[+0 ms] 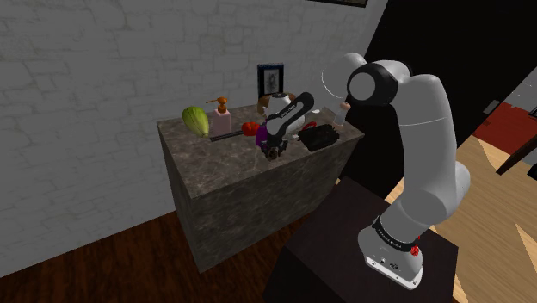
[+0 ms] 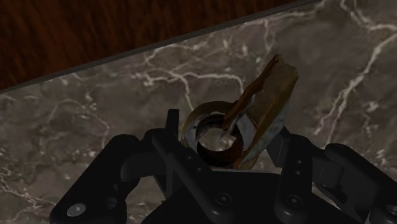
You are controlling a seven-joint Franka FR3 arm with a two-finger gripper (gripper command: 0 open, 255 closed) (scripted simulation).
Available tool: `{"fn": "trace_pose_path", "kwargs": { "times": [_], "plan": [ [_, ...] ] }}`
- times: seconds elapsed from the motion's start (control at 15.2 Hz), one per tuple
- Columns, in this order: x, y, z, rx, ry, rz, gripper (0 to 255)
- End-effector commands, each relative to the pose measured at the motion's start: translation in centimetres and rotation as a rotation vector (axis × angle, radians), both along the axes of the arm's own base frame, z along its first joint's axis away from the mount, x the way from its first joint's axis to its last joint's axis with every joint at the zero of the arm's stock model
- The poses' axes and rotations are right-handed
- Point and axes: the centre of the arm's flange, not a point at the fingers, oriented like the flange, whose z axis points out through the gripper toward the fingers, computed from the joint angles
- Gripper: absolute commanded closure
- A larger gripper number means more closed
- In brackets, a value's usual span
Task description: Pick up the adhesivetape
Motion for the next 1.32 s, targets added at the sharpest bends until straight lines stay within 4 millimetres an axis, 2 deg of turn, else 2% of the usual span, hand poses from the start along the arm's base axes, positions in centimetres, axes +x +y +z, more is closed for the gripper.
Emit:
{"fn": "trace_pose_path", "kwargs": {
  "times": [0.0,0.33,1.25],
  "plan": [
    [0.0,0.0,-0.1,0.000,0.001,0.001,255],
    [-0.1,0.0,0.0,0.000,0.001,0.000,255],
    [-0.1,0.0,7.4,0.000,0.001,0.000,255]
  ]
}}
